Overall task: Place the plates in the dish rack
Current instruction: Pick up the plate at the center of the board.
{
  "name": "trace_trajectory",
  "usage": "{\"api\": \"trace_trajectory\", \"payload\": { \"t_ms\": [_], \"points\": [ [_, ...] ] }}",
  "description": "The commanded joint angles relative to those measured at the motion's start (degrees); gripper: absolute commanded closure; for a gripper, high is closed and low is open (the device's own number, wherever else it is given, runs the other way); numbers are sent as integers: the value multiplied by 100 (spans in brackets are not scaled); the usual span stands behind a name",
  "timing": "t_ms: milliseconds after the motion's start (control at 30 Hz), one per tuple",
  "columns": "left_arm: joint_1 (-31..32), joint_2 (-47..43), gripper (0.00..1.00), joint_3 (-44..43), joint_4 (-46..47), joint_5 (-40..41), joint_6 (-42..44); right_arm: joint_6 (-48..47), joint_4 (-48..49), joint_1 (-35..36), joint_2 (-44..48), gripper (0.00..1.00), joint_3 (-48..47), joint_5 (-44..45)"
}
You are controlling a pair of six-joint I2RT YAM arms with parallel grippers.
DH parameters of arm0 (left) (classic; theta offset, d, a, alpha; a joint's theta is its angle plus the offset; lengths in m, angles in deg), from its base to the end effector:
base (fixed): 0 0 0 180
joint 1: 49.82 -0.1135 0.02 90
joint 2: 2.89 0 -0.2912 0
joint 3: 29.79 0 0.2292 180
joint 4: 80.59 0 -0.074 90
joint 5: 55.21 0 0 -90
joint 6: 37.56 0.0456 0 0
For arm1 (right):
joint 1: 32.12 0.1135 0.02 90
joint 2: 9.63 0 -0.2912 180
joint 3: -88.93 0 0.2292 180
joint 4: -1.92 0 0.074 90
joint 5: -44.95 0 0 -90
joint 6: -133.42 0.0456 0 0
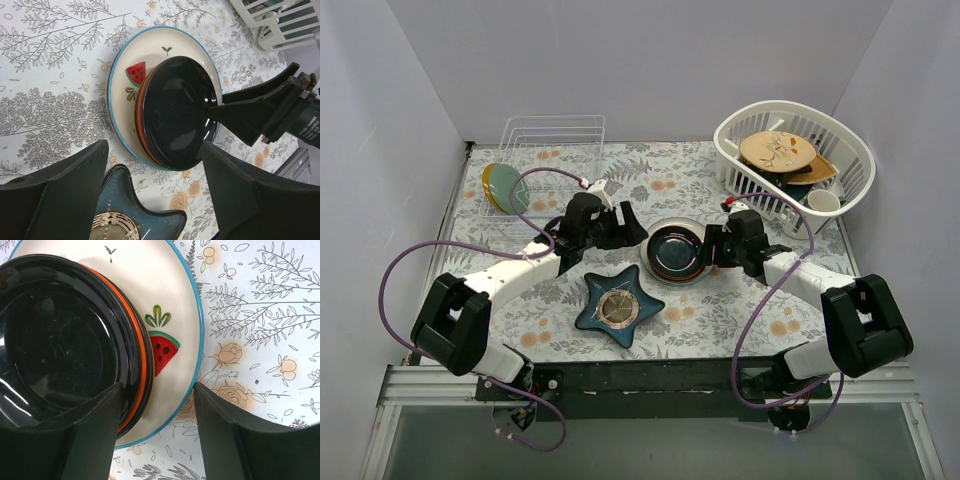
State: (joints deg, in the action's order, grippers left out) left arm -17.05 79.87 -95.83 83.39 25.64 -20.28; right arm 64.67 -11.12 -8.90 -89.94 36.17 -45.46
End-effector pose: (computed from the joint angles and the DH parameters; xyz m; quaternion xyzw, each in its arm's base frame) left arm 0.2508 -0.1701 0.2721 -0.2630 0.8354 -0.4225 0.2334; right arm 0.2434 0.1048 0.2167 -0.0171 0.9083 0.1612 0.3856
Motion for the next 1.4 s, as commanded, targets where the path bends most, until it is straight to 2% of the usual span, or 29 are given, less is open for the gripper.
{"api": "trace_trajectory", "payload": {
  "t_ms": [0,567,700,867,1367],
  "points": [
    [89,-32,26,130,339,-228,-92,-25,42,-28,-125,35,164,137],
    [300,284,26,385,814,-316,-286,-78,86,-37,-433,35,41,-320],
    [344,407,32,403,936,-360,-312,-95,77,-28,-459,35,41,-329],
    [388,548,50,376,1068,-395,-338,-130,42,-28,-441,35,41,-311],
    [449,864,61,350,1244,-360,-356,-157,33,-37,-415,35,93,-276]
  ]
}}
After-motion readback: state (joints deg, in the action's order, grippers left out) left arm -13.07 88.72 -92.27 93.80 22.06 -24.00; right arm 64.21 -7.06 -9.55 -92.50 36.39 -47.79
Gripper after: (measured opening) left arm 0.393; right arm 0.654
